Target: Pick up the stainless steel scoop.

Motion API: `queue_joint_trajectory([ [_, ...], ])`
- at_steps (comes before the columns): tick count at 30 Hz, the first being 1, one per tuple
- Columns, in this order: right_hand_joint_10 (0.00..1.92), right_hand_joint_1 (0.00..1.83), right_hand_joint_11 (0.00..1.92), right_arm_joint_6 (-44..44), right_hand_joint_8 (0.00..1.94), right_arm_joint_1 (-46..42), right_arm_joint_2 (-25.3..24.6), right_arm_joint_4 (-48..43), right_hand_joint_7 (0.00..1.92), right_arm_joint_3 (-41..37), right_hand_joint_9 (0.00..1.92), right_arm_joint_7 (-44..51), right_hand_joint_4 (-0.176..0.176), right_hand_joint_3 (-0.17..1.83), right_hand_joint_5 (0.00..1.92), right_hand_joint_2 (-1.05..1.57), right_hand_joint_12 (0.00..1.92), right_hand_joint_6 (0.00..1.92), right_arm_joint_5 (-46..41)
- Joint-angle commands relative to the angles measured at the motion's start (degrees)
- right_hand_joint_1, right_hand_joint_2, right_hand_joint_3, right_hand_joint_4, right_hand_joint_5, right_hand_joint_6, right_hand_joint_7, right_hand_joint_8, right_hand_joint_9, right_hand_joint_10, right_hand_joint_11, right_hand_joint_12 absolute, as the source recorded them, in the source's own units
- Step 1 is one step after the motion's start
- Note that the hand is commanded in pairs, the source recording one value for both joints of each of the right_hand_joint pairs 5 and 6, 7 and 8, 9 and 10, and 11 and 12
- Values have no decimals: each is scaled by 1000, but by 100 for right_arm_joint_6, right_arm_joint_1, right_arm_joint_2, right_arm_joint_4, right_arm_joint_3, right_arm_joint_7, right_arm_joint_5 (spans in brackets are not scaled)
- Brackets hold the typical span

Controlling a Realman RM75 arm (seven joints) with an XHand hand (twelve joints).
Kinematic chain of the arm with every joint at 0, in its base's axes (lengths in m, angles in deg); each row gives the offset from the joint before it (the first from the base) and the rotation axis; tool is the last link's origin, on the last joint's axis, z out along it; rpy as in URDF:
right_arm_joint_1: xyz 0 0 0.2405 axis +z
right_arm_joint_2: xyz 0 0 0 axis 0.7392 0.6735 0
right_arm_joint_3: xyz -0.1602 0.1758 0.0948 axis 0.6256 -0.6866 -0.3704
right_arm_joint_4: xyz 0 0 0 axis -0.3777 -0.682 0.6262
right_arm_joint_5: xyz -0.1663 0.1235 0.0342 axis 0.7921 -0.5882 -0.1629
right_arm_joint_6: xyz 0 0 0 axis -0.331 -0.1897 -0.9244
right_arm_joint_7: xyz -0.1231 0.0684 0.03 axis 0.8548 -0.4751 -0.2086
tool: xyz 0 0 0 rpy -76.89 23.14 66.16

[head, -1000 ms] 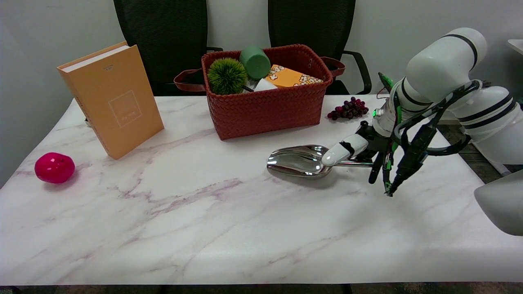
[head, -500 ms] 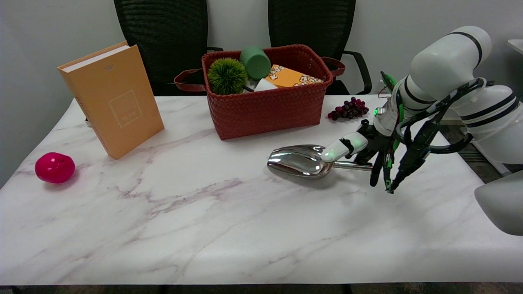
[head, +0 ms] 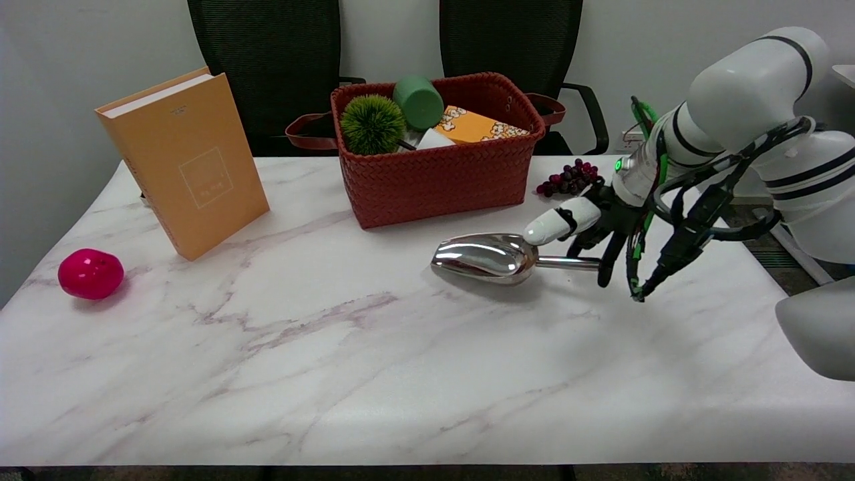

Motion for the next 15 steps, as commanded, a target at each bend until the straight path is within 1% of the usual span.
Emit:
queue_joint_trajectory([
  [1,0,914,931,754,264,-84,189,-324,264,-884,0,180,0,168,18,-325,931,18,188],
  [6,0,913,920,980,244,-222,277,-494,244,-1228,0,163,0,155,18,-315,920,18,228],
  [15,0,914,907,980,229,-239,398,-564,229,-1295,0,155,0,142,16,-303,907,16,212],
])
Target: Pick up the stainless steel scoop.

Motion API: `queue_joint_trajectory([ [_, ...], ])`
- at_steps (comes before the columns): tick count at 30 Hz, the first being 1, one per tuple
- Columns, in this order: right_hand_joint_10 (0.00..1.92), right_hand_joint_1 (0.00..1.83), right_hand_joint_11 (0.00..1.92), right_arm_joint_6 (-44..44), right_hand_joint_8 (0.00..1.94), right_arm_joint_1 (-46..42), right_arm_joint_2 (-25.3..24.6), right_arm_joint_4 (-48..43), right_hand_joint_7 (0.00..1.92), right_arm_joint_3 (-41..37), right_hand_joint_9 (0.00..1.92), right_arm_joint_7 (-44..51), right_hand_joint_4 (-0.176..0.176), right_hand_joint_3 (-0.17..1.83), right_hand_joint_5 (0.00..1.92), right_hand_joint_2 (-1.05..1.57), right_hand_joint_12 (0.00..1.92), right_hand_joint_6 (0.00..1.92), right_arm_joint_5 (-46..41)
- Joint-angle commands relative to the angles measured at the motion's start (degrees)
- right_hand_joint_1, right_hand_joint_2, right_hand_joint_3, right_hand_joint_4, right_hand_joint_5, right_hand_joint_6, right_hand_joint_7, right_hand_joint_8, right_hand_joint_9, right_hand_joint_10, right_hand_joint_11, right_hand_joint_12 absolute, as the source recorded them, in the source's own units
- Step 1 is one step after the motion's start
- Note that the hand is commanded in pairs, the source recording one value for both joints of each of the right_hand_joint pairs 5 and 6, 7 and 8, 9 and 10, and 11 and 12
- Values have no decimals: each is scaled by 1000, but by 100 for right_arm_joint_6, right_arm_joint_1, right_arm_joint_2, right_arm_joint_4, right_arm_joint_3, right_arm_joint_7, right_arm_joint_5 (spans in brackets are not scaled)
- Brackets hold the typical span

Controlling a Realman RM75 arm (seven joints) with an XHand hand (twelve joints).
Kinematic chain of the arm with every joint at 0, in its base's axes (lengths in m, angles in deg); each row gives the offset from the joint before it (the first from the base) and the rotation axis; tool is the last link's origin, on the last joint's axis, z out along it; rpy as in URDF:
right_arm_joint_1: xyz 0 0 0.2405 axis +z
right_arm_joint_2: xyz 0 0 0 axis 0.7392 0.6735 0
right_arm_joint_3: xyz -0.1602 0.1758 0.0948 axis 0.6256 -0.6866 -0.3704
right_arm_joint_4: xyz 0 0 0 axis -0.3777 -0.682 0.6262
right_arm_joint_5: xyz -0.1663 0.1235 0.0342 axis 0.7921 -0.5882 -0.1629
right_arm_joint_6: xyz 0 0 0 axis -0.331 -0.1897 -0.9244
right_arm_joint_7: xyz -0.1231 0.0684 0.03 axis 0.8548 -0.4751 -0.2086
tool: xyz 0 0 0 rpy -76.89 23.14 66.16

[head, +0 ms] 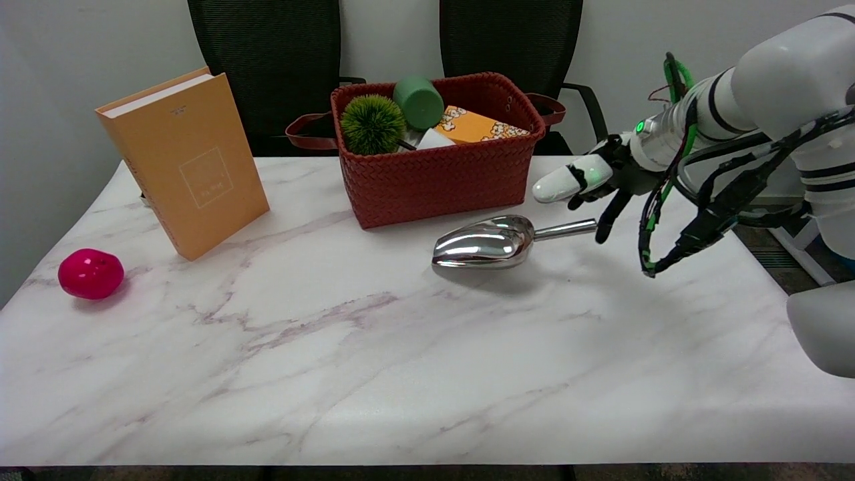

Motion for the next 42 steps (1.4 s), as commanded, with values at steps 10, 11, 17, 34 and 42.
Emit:
queue_joint_trajectory([
  [10,0,914,895,381,212,-280,340,-470,212,-724,0,21,0,143,14,-296,895,14,59],
  [11,0,914,895,397,212,-311,347,-480,212,-754,0,21,0,143,14,-295,895,14,61],
  [17,0,914,897,634,213,-486,386,-549,213,-765,0,30,0,150,15,-298,897,15,108],
  [34,0,921,0,1544,198,-1063,459,-512,198,-777,0,130,0,190,18,-338,0,18,411],
  [42,0,929,0,1618,157,-1265,500,-570,157,-744,0,169,0,201,19,-371,0,19,384],
])
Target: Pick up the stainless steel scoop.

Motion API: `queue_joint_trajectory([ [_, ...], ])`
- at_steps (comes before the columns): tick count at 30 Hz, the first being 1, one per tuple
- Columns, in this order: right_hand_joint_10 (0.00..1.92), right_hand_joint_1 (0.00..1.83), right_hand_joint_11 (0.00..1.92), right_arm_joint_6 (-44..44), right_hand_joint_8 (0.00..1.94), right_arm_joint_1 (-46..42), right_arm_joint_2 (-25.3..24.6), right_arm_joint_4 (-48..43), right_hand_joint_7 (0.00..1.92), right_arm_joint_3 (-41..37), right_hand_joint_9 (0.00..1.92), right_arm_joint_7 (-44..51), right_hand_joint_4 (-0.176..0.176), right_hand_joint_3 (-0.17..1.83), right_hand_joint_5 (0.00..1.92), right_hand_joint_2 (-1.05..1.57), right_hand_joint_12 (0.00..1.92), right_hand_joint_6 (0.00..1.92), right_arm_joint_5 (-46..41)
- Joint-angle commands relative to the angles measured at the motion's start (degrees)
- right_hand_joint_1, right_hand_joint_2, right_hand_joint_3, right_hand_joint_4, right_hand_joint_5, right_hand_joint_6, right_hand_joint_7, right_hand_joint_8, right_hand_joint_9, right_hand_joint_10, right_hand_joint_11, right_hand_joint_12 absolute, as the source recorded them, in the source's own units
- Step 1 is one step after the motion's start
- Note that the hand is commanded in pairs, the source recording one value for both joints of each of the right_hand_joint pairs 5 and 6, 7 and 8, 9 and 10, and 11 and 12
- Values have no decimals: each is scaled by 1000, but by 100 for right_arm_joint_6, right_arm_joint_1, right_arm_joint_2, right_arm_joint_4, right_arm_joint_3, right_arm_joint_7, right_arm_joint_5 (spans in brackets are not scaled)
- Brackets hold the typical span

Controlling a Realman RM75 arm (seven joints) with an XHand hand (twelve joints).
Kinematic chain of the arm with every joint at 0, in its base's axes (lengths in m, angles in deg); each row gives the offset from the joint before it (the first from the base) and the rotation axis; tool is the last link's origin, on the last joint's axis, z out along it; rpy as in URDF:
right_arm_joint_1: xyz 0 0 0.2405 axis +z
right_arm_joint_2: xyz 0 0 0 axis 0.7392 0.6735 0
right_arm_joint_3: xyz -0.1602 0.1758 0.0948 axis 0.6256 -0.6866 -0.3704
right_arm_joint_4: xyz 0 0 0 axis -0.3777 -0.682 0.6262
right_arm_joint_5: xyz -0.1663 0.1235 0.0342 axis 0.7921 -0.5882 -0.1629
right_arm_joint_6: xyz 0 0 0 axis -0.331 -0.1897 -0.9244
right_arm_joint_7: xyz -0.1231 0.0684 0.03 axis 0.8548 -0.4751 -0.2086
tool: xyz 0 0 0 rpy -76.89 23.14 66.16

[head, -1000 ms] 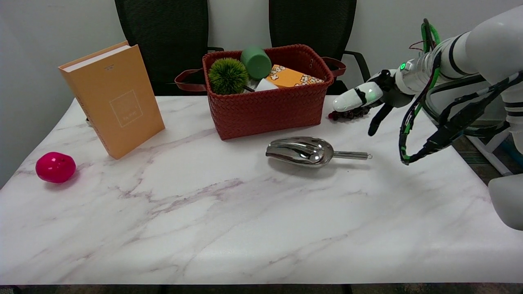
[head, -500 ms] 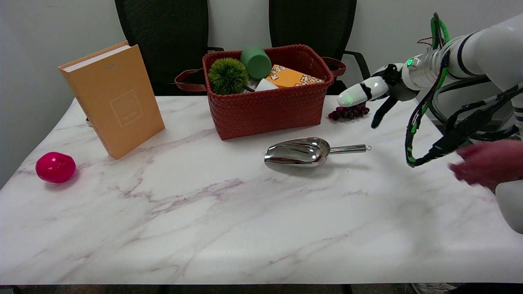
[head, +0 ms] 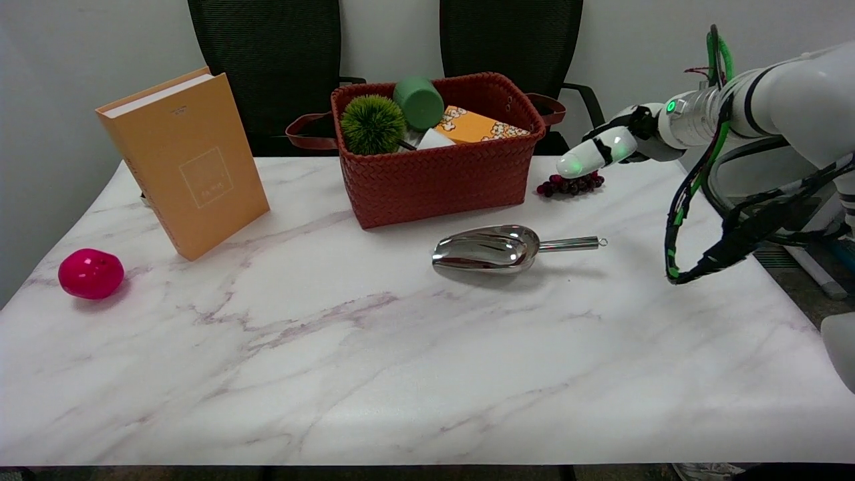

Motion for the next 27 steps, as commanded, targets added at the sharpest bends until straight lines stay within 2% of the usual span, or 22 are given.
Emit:
queue_joint_trajectory([
  [1,0,929,0,488,156,-480,82,17,156,-23,0,123,0,204,17,-373,0,17,53],
  [13,0,933,0,751,140,-553,82,272,140,95,0,342,0,227,9,-381,0,9,43],
  [22,0,944,0,1412,62,-522,74,602,62,658,0,657,0,247,0,-418,0,0,96],
  [27,0,993,0,1586,0,-420,43,611,0,956,0,905,0,353,0,-504,0,0,239],
])
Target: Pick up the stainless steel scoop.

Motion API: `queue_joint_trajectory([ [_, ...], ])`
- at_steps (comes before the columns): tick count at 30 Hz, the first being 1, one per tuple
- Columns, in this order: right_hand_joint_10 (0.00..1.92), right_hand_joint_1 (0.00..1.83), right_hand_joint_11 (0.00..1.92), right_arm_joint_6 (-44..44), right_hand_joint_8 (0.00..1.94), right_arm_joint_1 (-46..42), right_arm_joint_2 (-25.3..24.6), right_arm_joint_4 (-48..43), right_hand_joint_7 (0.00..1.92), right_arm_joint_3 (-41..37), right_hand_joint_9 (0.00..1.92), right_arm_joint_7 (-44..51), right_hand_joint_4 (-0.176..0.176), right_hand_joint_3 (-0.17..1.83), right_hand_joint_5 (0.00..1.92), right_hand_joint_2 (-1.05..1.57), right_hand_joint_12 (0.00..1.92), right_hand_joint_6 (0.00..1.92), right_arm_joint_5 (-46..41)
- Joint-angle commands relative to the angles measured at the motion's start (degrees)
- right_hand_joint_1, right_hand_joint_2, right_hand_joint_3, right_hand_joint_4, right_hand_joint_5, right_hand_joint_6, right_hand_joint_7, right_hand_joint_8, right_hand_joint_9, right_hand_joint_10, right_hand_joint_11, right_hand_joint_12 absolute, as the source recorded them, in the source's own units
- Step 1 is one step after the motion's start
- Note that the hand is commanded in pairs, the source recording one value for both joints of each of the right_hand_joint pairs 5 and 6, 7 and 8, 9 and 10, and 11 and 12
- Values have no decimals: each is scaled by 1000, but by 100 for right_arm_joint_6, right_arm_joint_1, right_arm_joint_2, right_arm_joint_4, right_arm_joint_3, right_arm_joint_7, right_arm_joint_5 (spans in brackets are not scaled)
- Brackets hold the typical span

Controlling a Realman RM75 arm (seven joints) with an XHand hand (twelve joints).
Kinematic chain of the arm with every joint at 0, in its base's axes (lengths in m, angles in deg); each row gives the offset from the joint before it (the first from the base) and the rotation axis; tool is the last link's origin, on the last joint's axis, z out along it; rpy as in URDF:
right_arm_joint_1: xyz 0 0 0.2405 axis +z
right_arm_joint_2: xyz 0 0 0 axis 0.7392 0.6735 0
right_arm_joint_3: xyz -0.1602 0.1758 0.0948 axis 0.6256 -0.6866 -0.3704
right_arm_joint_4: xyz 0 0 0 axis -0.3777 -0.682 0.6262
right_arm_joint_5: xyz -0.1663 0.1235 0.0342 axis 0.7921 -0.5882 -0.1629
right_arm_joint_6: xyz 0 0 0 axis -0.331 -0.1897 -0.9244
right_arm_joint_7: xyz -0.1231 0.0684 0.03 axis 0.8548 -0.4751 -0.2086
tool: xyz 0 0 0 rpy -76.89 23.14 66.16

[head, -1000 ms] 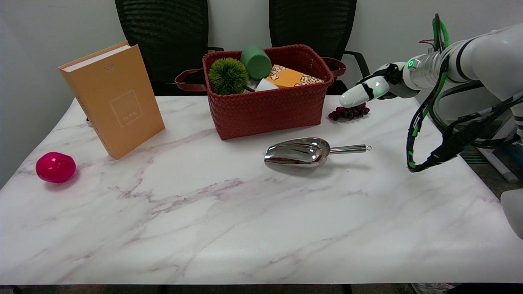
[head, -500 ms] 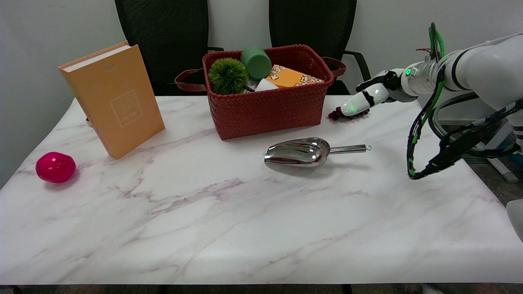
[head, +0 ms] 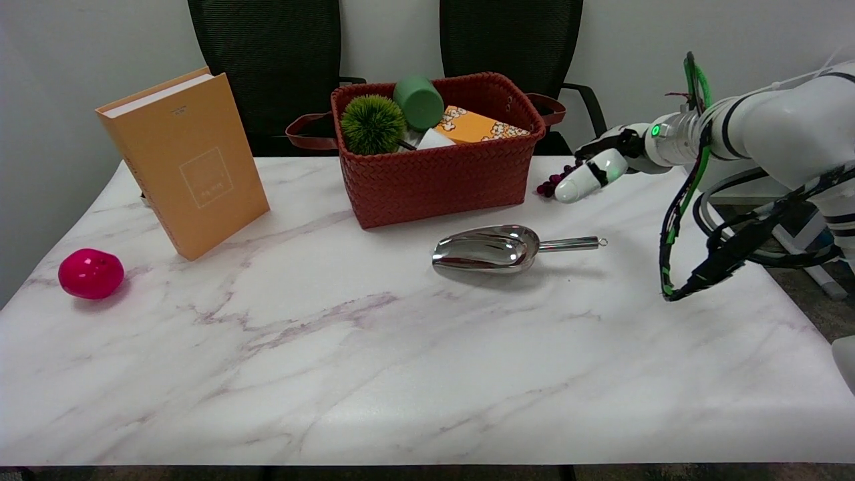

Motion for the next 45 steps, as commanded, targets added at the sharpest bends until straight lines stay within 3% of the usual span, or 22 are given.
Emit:
queue_joint_trajectory([
  [1,0,1002,0,749,0,98,-36,309,0,793,0,628,0,369,0,-524,0,0,243],
  [2,0,1006,0,127,0,411,126,-708,0,1535,0,337,0,376,0,-534,0,0,484],
  [3,0,1009,0,676,0,190,-25,219,0,1047,0,711,0,383,0,-541,0,0,334],
  [5,0,1015,0,764,0,198,-52,394,0,1131,0,894,0,404,0,-555,0,0,337],
  [28,0,1035,0,995,0,-5,-117,358,0,1521,0,2025,0,509,2,-660,0,2,97],
  [45,0,1033,0,1093,0,-128,-117,639,0,1546,0,2230,0,545,11,-683,0,11,465],
])
